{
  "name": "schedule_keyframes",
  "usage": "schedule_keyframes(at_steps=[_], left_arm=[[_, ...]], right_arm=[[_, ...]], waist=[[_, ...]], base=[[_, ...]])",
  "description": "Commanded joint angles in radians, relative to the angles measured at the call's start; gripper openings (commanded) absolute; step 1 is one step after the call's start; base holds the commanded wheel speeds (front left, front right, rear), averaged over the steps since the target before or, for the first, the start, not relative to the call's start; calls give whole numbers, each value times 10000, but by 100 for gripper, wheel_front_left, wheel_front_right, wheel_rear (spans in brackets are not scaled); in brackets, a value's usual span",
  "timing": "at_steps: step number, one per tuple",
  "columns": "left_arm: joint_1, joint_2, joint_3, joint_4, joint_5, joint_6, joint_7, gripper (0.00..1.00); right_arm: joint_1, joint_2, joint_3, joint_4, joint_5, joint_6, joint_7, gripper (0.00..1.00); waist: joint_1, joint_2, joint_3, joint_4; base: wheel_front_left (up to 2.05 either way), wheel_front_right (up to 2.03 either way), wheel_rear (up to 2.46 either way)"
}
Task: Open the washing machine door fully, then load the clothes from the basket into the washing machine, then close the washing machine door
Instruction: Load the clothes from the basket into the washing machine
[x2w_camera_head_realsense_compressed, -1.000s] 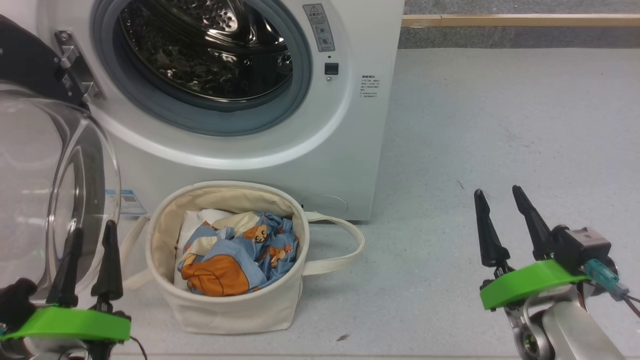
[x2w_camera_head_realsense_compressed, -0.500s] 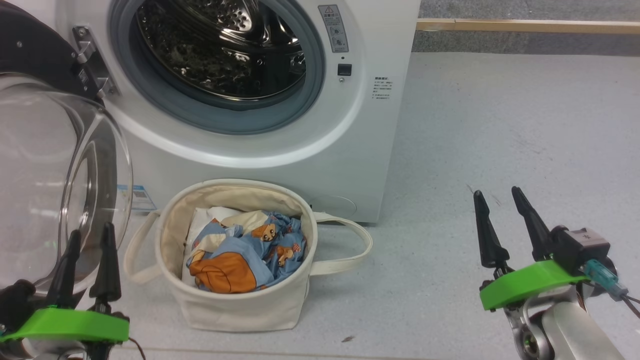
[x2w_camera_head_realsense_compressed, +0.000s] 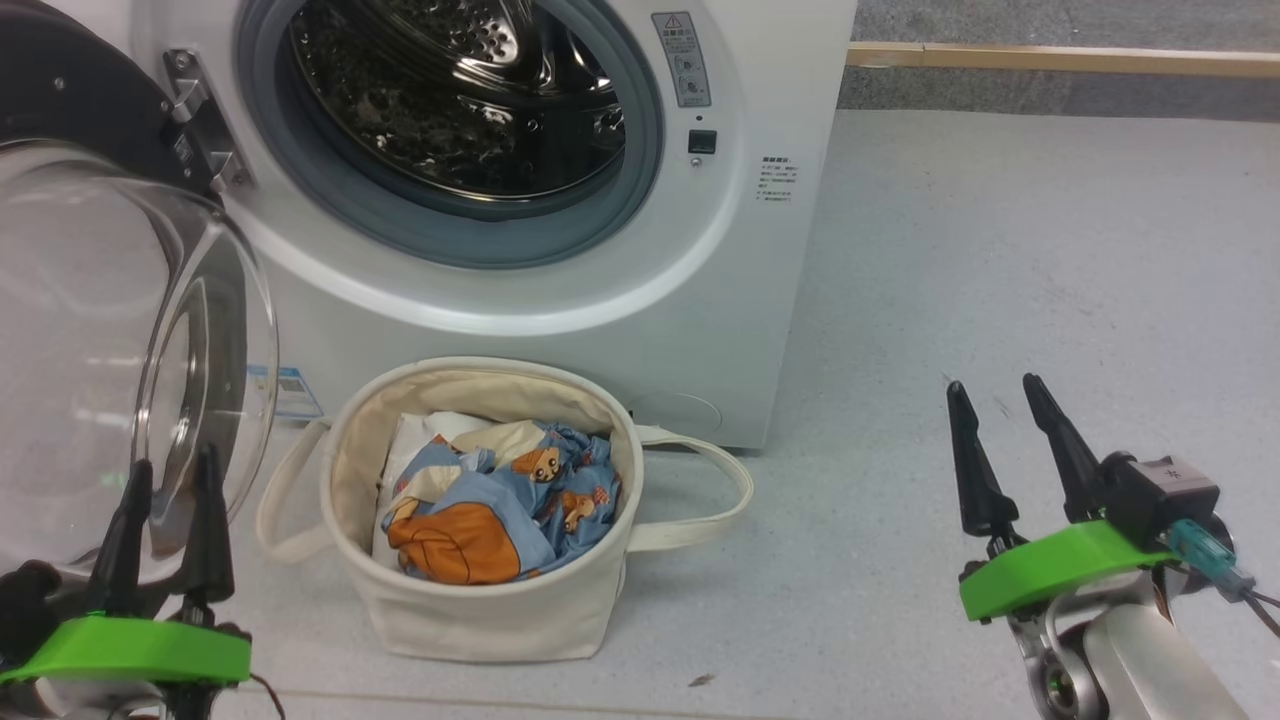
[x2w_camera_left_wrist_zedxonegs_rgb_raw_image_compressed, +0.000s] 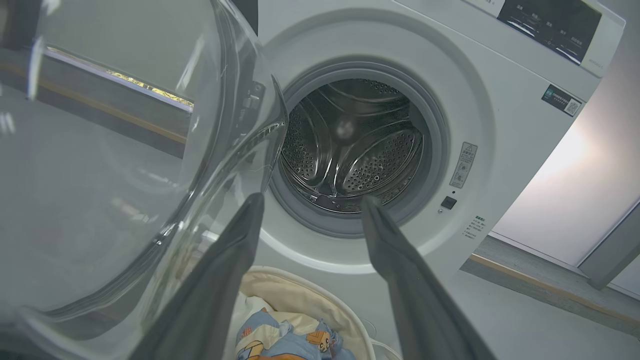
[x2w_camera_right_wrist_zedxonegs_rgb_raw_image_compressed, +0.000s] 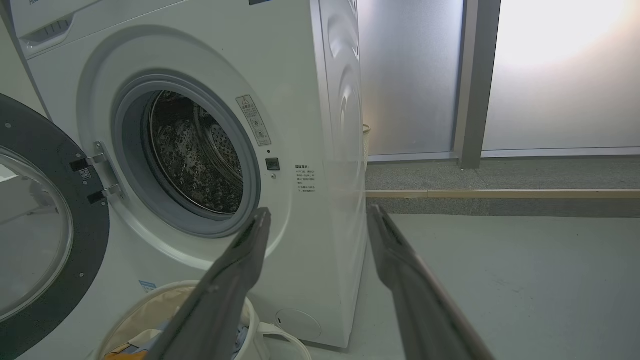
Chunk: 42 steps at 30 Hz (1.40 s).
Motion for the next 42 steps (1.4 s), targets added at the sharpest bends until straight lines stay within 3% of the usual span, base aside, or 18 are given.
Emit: schedule_keyframes(at_steps=[1,27,42], left_arm=[[-242,271,416,-263,92,-59,-120,100],[-288,226,566,-262,277,-59,-120,100],[-321,228,453,-219,416,-59,-120,100]], right_arm=[[-309,-51,114,-266,-83,6,-124,100],[-340,-65,264,-195,-17,6,-124,100],[-331,-9,351,-165,40,6,-124,100]], waist=[[0,-1,-2,22],[0,-1,-5,142],[0,-1,46,196]], base=[[82,-75,-7],[122,-122,-1],[20,-20,0]])
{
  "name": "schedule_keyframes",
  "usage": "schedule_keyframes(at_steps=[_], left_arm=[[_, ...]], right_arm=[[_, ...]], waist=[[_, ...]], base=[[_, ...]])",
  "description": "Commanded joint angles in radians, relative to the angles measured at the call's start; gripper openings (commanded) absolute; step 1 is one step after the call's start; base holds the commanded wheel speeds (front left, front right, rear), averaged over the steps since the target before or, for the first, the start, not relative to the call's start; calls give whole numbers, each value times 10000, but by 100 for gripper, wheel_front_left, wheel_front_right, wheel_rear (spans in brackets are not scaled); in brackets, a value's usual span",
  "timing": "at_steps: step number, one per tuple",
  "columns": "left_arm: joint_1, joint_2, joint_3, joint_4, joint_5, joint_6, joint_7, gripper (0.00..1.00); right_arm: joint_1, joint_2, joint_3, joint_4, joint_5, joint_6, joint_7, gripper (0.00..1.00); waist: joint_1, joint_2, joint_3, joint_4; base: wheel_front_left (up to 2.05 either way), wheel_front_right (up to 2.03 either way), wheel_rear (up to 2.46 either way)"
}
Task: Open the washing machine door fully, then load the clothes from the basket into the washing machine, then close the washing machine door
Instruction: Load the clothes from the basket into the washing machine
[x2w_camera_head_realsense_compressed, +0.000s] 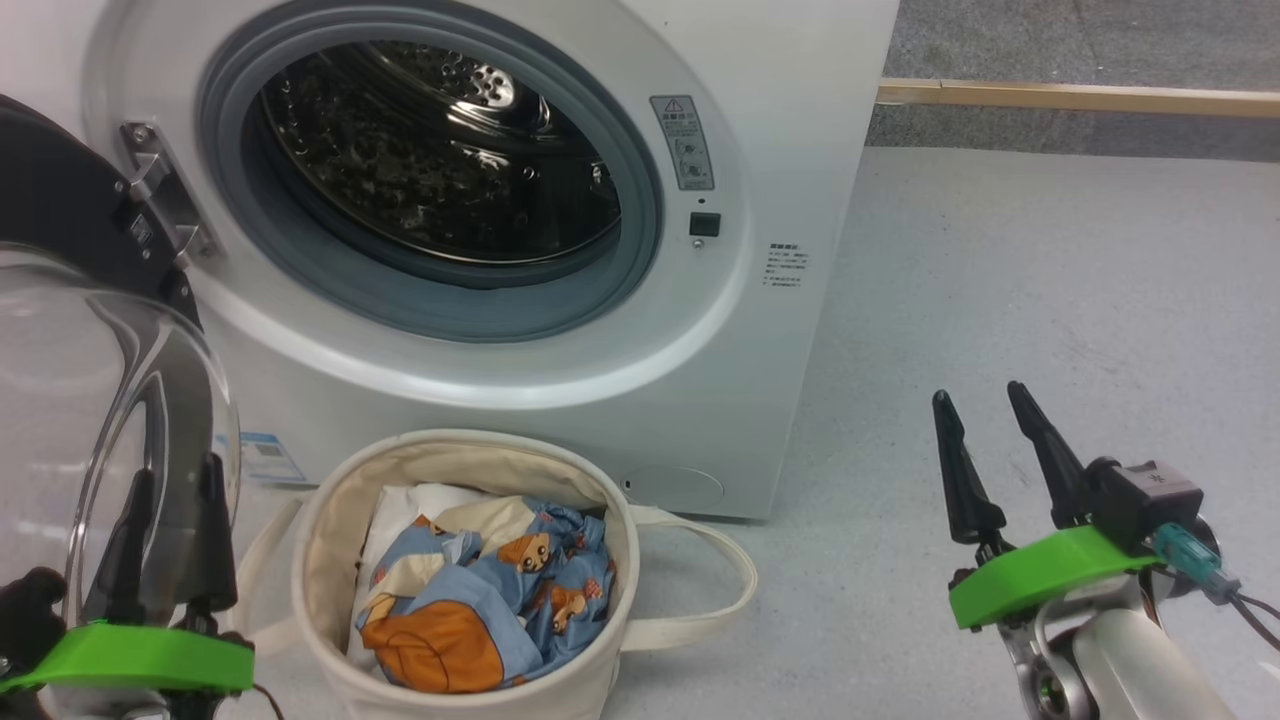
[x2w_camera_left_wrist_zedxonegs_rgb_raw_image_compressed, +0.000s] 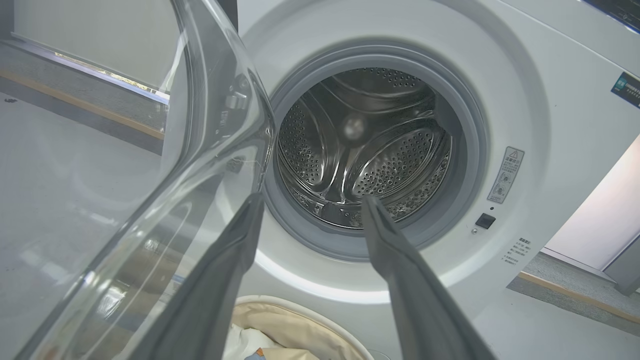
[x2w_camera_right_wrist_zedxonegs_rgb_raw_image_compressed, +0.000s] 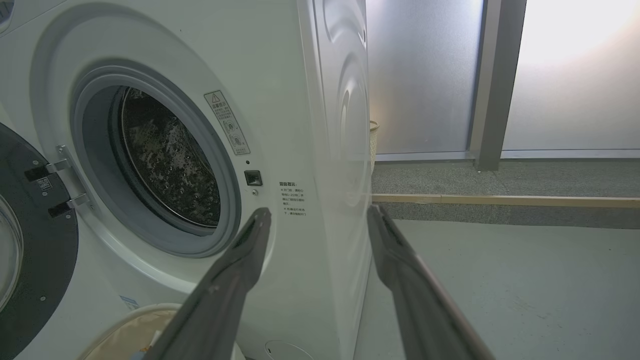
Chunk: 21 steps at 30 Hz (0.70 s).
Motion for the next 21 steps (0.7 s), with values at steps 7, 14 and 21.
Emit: schedule_keyframes(at_steps=[7,14,21], left_arm=[[-459,269,71,-357,124,-57,-120,100],[-621,210,-321,-506,99,-57,-120,100],[-828,177,-493,-618,-16,-57,-120,100]], right_arm=[[-335,39,107,-282,-4,6,-124,100],[-351,70,9,-298,-87,6,-124,100],[-361,125,-89,-307,-152,6,-124,100]], waist=[[0,0,68,0],[0,0,114,-94],[0,0,206,-267]], base=[[0,0,0],[0,0,0],[0,0,0]])
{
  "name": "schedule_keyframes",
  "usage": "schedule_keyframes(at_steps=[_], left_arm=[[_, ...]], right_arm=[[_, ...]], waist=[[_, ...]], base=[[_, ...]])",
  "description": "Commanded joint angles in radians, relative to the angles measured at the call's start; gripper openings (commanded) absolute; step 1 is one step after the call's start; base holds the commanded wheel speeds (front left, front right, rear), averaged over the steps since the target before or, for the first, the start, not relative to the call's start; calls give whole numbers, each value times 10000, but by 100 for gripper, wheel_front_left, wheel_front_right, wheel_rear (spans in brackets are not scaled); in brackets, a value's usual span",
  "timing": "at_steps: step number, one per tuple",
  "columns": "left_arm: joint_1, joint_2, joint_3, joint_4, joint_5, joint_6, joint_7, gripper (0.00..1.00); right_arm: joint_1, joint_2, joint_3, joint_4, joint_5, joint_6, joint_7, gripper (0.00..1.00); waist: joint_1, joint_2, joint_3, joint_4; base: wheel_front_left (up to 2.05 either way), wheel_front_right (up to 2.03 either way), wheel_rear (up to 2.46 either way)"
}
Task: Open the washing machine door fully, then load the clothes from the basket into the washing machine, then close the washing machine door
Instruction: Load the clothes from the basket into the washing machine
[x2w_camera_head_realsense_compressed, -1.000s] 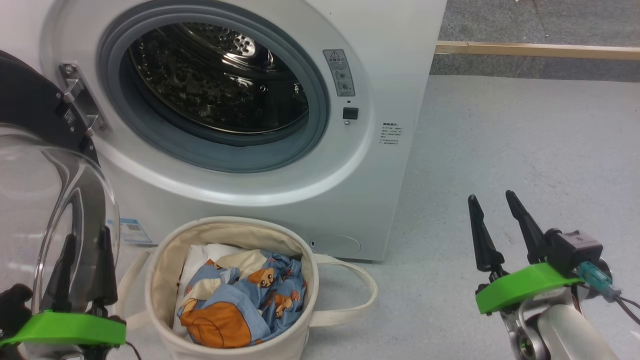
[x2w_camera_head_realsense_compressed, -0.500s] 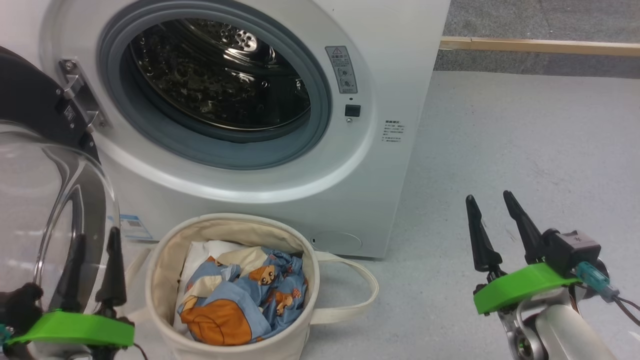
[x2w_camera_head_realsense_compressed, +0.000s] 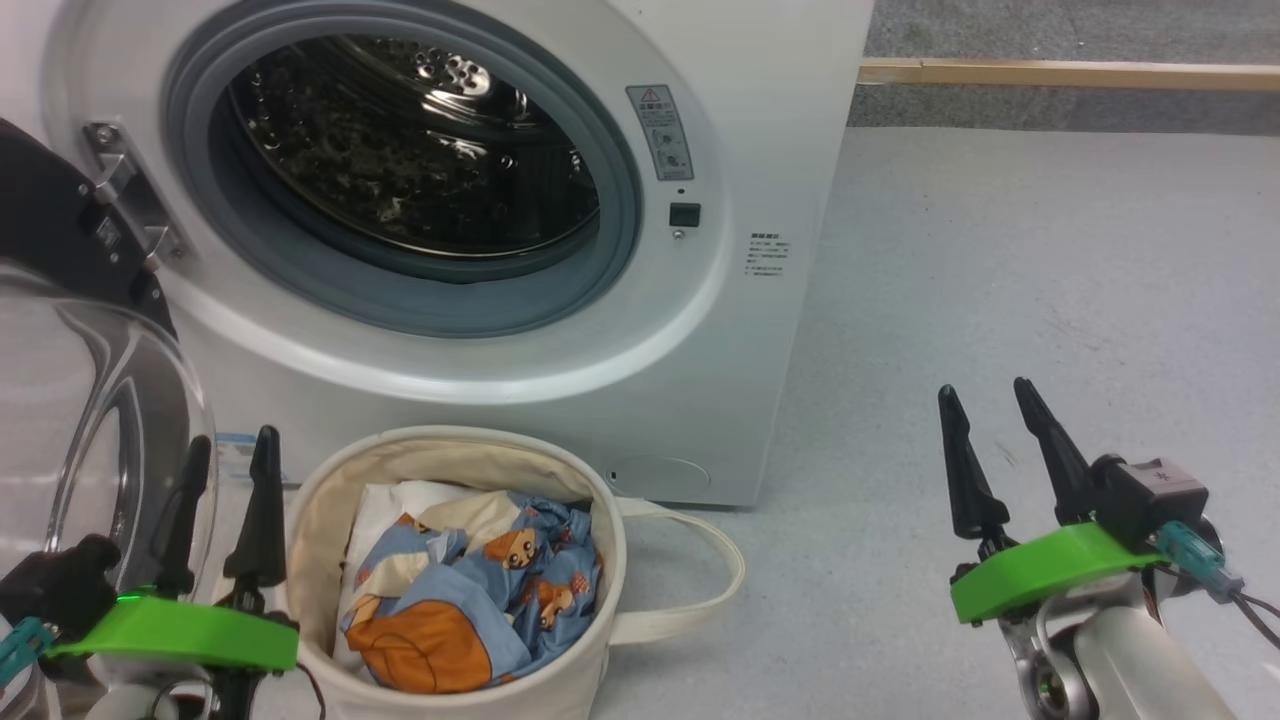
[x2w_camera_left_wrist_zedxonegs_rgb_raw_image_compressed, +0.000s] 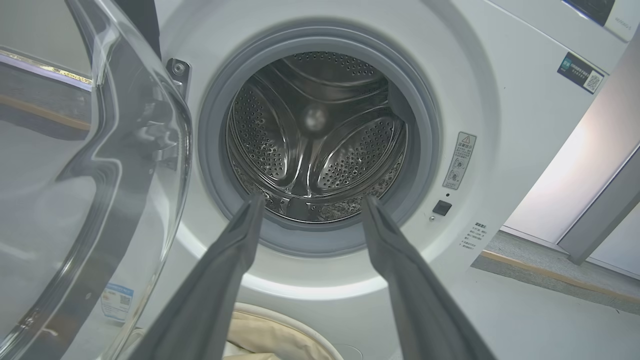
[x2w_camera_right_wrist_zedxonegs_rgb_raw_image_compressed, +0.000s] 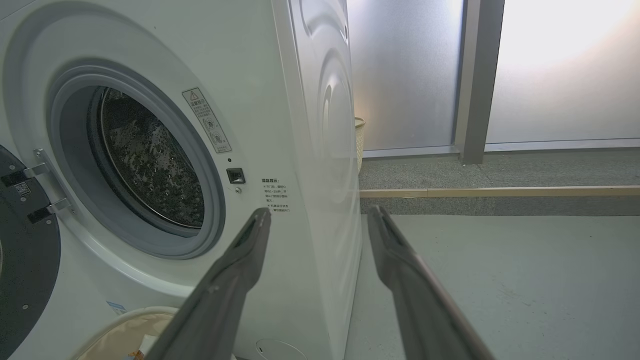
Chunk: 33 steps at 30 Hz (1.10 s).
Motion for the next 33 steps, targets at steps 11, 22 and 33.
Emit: schedule_keyframes(at_steps=[11,22,33], left_arm=[[-778,265,463,88,42,-22,-120,100],[-788,305,395,163,33,-38,-120,100],[-831,240,901,168,264,108,-120,100]], right_arm=[[-404,72,-1,-303,-139,6,-124,100],[-412,80,-9,-316,-147,6,-124,100],[-451,61,56,-286,-107,6,-124,100]], waist=[[0,0,134,-275],[0,0,139,-320],[0,0,165,-230]], base=[[0,0,0],[22,-7,-15],[146,-111,-35]])
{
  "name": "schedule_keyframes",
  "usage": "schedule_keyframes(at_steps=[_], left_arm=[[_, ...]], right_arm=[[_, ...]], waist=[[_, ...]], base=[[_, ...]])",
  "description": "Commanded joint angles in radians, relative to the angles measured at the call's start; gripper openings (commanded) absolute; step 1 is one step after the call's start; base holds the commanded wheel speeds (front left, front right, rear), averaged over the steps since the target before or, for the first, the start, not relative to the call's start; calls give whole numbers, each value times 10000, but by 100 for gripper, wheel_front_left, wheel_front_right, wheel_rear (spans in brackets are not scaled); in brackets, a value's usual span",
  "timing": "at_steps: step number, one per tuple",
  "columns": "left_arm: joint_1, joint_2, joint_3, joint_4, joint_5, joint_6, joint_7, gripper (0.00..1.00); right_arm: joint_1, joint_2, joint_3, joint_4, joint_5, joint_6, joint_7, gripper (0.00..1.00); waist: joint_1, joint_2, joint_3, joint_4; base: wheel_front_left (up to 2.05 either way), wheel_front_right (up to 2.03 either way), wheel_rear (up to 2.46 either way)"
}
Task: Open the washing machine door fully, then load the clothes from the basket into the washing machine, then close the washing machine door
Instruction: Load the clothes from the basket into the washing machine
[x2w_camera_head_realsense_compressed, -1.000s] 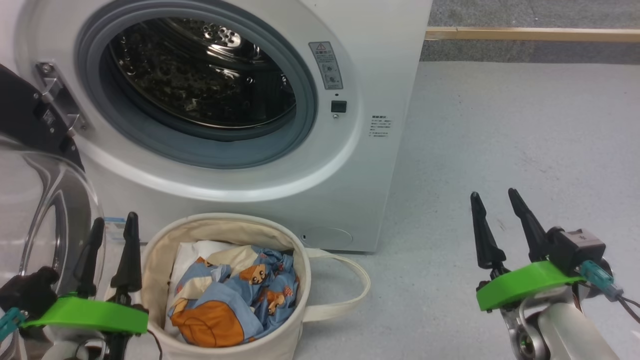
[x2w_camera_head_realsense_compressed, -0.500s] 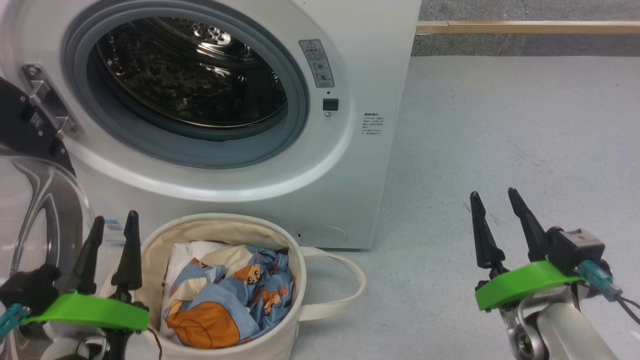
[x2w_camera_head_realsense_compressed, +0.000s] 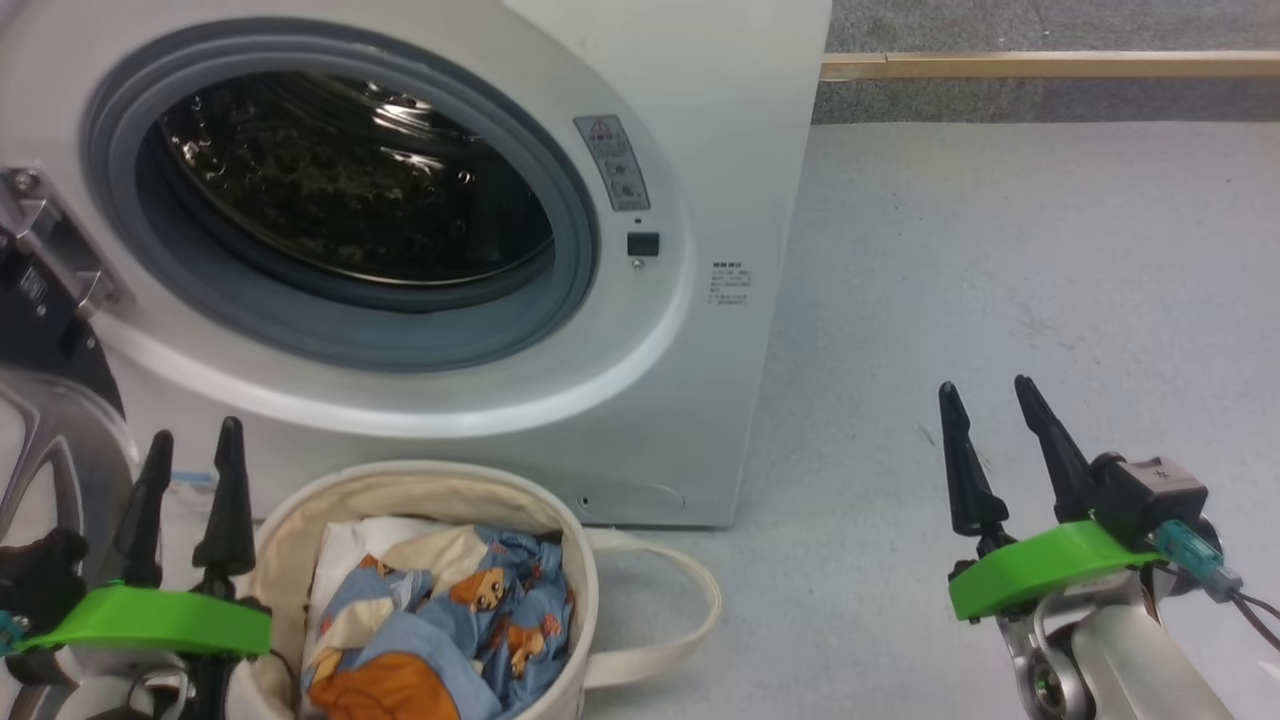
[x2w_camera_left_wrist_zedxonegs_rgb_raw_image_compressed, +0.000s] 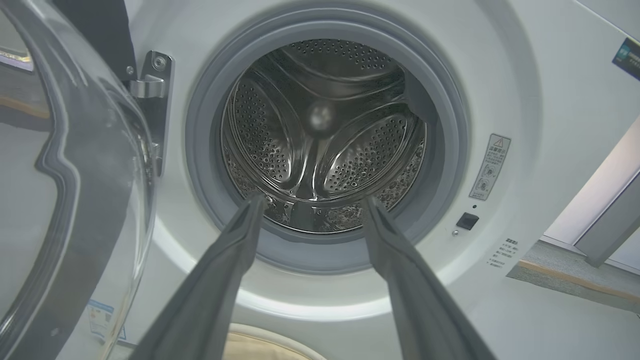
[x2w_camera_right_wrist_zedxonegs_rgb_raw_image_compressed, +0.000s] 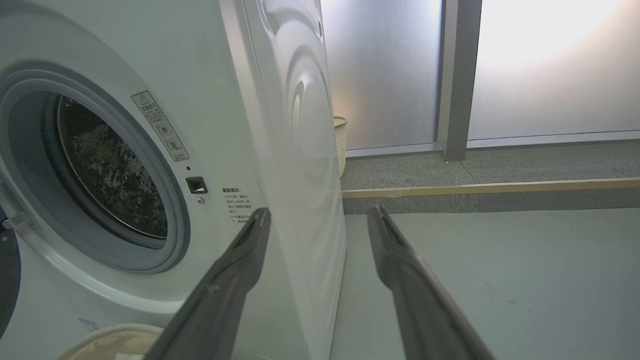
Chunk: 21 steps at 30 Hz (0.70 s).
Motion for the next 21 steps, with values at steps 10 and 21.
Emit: schedule_keyframes(at_steps=[10,21], left_arm=[[-581,-95,745,68,234,141,-120,100],[-791,-913,409,312,976,-35,-120,100]], right_arm=[[-480,-103,528,-308,29,6,-124,100],[-710,-264,685,-276,-11,6,-124,100]], waist=[[-1,0,85,132],[-1,0,781,257]], base=[[64,-64,0],[0,0,0]])
